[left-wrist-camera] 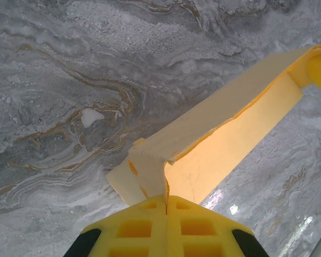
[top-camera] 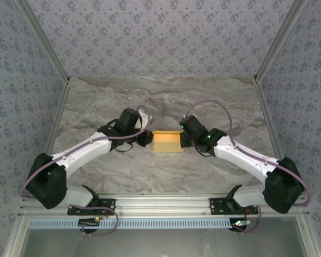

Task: Fold the paper box

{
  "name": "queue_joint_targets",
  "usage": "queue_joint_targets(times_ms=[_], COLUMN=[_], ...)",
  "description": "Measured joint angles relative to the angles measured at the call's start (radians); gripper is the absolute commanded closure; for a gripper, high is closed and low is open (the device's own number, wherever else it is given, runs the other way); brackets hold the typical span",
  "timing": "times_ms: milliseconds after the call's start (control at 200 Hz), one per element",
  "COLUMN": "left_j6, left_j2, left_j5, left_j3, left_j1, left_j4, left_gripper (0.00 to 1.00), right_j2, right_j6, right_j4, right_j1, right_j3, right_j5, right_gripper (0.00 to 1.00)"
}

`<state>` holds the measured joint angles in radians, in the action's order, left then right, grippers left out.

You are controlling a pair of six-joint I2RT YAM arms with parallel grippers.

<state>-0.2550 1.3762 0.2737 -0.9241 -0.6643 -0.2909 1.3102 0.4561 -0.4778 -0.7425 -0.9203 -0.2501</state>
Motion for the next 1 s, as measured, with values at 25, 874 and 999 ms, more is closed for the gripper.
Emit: queue_joint_targets(times_ms=[25, 874, 999], left_j6=[-0.01, -0.141, -0.131], left_j2=[0.0, -0.032, -0.039], left_j5=[0.002, -0.058, -0.056], left_j3=[0.001, 0.123, 0.157], left_j1=[0.0, -0.026, -0.032], left_j4=[0.004, 0.138, 0.181], left_gripper=[1.0, 1.0, 0.99], right_j2=[0.0, -0.007, -0.018], right_j6=[0.0, -0.013, -0.024], right_j4=[0.0, 0.054, 0.085], right_j1=[-0.001, -0.026, -0.037], right_j3=[0.0, 0.037, 0.071], right_j5=[-0.001, -0.04, -0.05], right_gripper=[0.99, 0.99, 0.99])
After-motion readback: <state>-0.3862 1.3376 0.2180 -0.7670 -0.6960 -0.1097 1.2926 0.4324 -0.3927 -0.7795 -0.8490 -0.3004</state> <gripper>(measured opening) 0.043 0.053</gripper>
